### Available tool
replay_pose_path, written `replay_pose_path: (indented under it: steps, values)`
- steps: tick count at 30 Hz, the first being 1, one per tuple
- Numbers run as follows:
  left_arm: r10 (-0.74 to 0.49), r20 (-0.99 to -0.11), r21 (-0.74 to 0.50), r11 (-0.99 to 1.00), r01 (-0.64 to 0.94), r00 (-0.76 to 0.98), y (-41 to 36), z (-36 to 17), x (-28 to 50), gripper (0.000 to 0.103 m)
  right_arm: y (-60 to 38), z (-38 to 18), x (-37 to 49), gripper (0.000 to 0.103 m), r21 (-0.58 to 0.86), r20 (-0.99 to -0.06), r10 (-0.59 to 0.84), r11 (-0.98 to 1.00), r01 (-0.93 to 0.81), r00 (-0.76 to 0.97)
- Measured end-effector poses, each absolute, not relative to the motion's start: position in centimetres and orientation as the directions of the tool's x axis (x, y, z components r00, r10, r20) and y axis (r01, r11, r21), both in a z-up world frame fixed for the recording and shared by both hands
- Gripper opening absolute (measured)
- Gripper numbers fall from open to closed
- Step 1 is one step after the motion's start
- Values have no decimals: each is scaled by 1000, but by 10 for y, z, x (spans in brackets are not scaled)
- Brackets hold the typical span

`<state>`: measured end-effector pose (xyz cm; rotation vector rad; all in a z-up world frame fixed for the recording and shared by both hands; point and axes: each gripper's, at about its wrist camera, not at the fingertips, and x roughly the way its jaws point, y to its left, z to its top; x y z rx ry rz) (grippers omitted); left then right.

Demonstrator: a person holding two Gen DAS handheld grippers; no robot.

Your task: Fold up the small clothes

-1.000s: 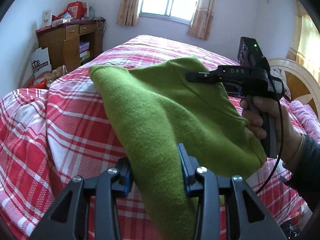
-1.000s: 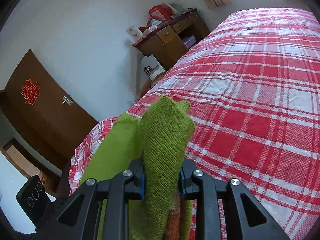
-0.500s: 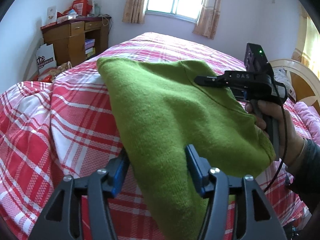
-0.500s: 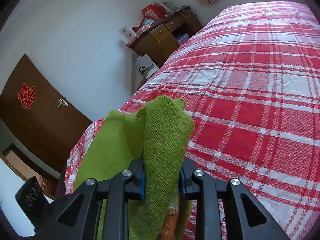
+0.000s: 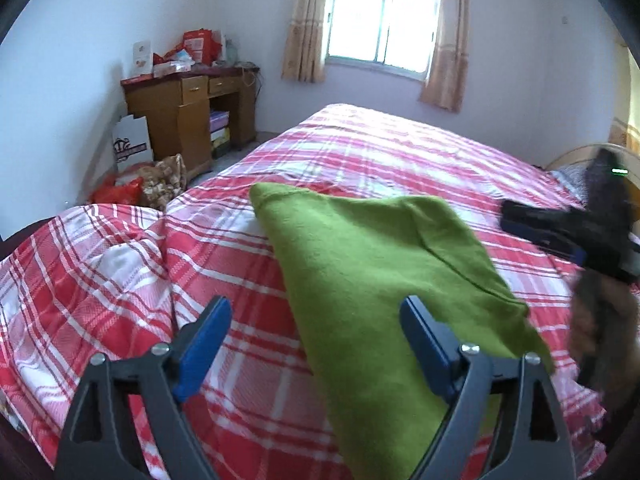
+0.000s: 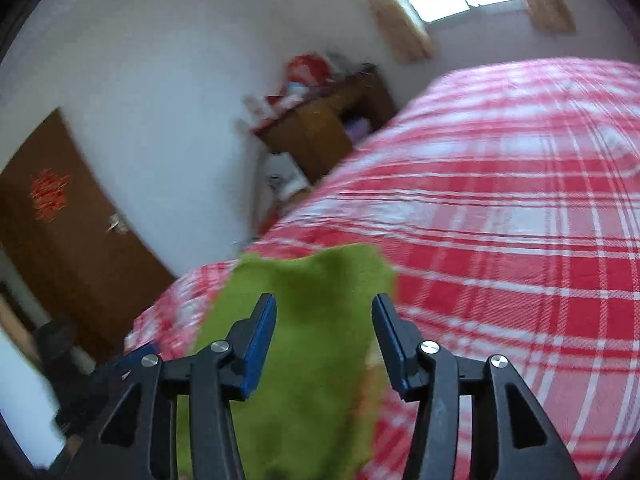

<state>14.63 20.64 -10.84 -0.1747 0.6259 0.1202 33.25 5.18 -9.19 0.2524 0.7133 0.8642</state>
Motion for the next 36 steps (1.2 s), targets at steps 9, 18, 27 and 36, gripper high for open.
replay_pose_path:
  steps: [9, 18, 27, 36]
  values:
    - [67, -685, -135, 967, -216, 725, 222, -152, 160, 103, 76, -136, 278, 51, 376, -632, 714, 622, -687, 301]
    - [79, -621, -148, 965, -215, 780, 210, -110, 126, 103, 52, -84, 244, 56, 332, -563, 657, 736, -591, 502]
    - [75, -464, -136, 979, -154, 883, 195, -44, 89, 103, 41, -26, 194, 63, 226, -461, 595, 796, -562, 658]
    - [63, -428, -146, 980, -138, 901, 195, -32, 83, 103, 49, -14, 178, 63, 187, -451, 592, 794, -578, 667]
